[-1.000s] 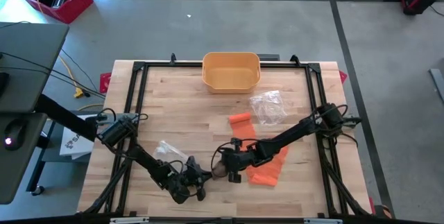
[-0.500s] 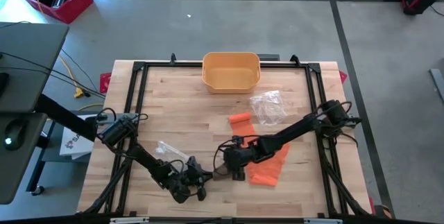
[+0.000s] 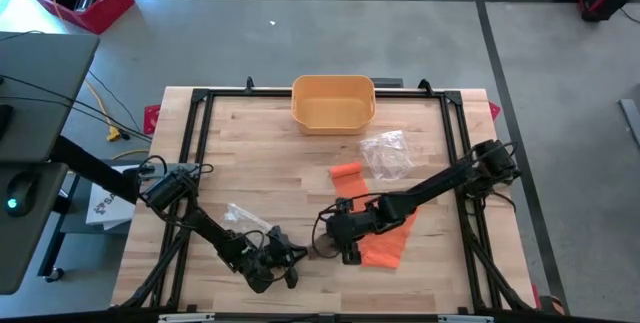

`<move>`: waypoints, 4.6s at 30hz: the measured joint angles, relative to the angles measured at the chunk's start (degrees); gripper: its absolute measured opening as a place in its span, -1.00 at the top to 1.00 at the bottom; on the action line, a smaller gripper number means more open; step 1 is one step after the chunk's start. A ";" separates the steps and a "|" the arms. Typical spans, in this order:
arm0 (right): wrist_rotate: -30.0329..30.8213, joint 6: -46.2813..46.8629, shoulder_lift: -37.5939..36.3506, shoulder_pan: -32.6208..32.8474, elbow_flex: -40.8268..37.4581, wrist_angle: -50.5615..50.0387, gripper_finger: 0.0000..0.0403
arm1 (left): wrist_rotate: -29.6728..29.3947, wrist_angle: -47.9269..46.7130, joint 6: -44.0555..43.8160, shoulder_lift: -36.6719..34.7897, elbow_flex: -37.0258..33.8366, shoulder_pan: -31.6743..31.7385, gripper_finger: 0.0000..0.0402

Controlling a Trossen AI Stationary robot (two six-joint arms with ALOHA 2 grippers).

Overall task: Roll bandage
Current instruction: Roll the brown bandage, then put the rolled brown bandage into the bottom transparent zip

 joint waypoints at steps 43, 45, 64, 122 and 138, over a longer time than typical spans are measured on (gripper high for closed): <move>-2.91 -8.98 10.77 3.17 0.26 9.12 0.75 | 5.63 -2.42 5.69 -3.69 -0.08 0.34 0.84; -2.11 -8.26 10.03 3.37 0.15 7.70 0.75 | 8.27 -5.50 4.17 -5.54 -0.09 0.49 0.71; 14.67 0.55 6.03 6.42 0.00 -7.08 0.75 | 31.01 -80.64 -48.95 -30.27 -0.32 1.98 0.61; 30.05 8.02 6.12 13.23 0.02 -3.93 0.73 | 32.92 -96.38 -29.50 -12.82 34.53 -2.41 0.36; 28.77 4.44 6.14 12.60 0.02 0.11 0.73 | 38.96 -93.37 -38.62 -5.09 29.57 -4.45 0.00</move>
